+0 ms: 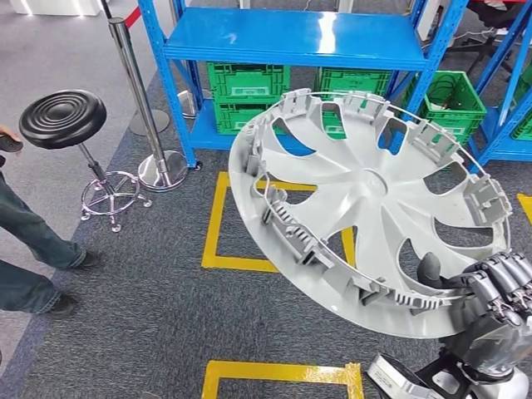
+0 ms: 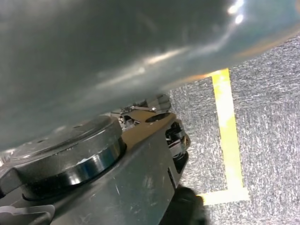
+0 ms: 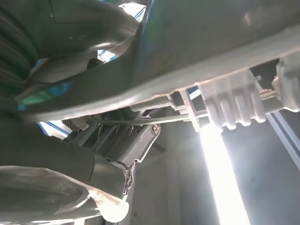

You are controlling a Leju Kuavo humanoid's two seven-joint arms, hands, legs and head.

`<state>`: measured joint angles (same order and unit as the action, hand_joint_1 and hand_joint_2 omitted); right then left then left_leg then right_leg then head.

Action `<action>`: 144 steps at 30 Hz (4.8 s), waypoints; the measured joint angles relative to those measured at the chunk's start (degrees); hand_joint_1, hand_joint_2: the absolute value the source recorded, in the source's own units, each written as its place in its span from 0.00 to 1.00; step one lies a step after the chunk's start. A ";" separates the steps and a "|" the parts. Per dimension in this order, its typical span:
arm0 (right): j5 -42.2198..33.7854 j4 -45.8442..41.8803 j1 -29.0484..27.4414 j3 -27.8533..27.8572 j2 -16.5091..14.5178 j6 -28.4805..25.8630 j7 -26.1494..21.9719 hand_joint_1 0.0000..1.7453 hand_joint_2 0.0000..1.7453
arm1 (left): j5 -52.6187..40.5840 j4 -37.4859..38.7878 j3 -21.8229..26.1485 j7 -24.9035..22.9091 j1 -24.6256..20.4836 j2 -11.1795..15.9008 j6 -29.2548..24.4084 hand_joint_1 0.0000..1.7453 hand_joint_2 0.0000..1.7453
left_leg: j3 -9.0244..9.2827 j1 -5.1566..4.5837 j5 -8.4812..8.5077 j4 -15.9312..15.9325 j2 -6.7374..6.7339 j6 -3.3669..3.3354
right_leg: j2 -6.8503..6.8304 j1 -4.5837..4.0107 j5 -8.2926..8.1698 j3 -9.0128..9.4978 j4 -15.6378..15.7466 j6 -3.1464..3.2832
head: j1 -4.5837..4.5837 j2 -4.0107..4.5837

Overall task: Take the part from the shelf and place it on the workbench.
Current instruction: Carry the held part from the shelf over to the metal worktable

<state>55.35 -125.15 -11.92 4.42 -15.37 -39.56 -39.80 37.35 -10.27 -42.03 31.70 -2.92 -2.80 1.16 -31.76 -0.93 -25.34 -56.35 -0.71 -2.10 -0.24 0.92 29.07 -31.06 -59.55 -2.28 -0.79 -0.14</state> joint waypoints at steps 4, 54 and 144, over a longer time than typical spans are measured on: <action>-0.20 -0.09 0.09 -0.02 0.00 0.00 0.00 1.00 1.00 | 0.00 0.00 0.10 0.02 -0.03 0.02 -0.01 0.00 0.00 | -0.93 -0.19 0.43 -0.76 0.00 -0.07 | 0.03 -0.22 -0.62 1.51 3.03 0.61 | 0.07 0.01; -1.07 -1.05 -2.21 -1.42 0.00 -0.09 -0.02 1.00 1.00 | -0.78 0.04 0.33 -0.58 -0.11 0.07 0.02 0.00 0.00 | 0.31 0.26 -0.46 -0.18 2.17 -0.37 | 4.37 -0.14 -1.87 -5.24 -1.31 0.55 | -0.08 0.01; 3.92 -2.88 -0.24 -1.87 0.28 -0.11 -0.01 1.00 1.00 | -1.95 0.02 0.32 -3.89 -0.51 0.25 0.49 0.00 0.00 | 1.43 0.53 -2.19 -0.22 3.20 0.46 | 6.55 0.28 -3.03 -4.20 0.81 1.28 | -0.02 0.00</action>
<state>59.27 -128.03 -12.16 2.55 -15.09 -39.67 -39.81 35.40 -10.25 -41.71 27.81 -3.42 -2.55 1.65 -30.34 -0.41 -27.53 -56.57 2.49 -1.64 6.31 1.20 26.04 -35.26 -58.74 -1.00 -0.80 -0.14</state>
